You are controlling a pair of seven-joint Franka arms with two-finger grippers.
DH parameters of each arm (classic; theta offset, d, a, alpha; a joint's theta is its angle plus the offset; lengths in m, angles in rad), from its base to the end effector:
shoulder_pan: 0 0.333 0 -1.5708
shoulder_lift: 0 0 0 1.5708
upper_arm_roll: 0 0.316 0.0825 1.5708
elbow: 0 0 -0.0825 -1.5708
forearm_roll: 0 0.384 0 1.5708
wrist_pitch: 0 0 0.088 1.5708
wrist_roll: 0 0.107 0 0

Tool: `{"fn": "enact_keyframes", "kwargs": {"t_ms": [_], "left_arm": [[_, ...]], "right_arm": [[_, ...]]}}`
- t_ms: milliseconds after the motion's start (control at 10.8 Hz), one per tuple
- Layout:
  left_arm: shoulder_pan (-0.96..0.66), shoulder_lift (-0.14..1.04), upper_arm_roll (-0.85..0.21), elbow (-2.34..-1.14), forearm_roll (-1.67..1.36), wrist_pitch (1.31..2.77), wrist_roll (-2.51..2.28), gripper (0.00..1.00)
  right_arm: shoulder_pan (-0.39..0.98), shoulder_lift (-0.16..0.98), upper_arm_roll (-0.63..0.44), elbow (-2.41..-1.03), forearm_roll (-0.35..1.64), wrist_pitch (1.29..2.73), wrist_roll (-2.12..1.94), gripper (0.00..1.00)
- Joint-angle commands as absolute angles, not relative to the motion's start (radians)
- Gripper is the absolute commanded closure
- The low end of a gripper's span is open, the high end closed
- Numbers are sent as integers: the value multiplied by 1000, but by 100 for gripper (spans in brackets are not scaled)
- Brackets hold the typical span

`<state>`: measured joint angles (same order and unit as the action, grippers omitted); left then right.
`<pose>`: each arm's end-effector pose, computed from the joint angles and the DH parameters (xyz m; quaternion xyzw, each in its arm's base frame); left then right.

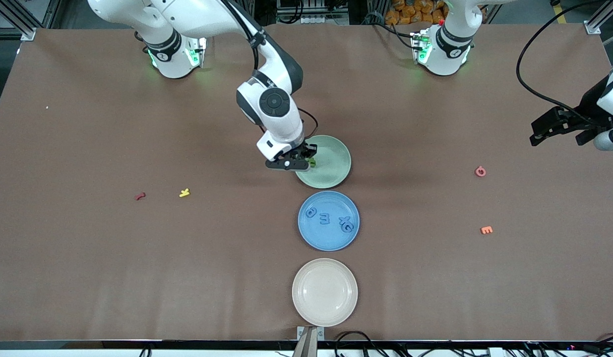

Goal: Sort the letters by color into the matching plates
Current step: 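Lower and open the right gripper to release the green p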

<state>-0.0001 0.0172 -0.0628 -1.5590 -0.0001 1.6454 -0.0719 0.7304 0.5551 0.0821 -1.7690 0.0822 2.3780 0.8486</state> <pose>0.5664 -0.0354 0.6273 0.9994 0.0045 0.0345 0.0029 0.4615 0.4815 0.2546 -0.9969 0.0536 0.0189 0.0544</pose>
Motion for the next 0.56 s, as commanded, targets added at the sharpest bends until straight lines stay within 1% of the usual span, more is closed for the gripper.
{"fn": "enact_keyframes", "kwargs": {"t_ms": [0, 93, 371, 464], "left_arm": [[11, 17, -67, -1543, 12, 1635, -64, 0], [9, 18, -67, -1543, 11, 1635, -64, 0], [11, 20, -67, -1543, 11, 1635, -68, 0], [11, 20, -66, -1543, 11, 1635, -66, 0]], "right_arm": [[779, 656, 69, -1645, 81, 2375, 980, 100], [785, 676, 68, -1614, 81, 2375, 1023, 94], [784, 678, 58, -1608, 81, 2369, 1028, 58], [775, 670, 58, -1608, 78, 2365, 1022, 49]]}}
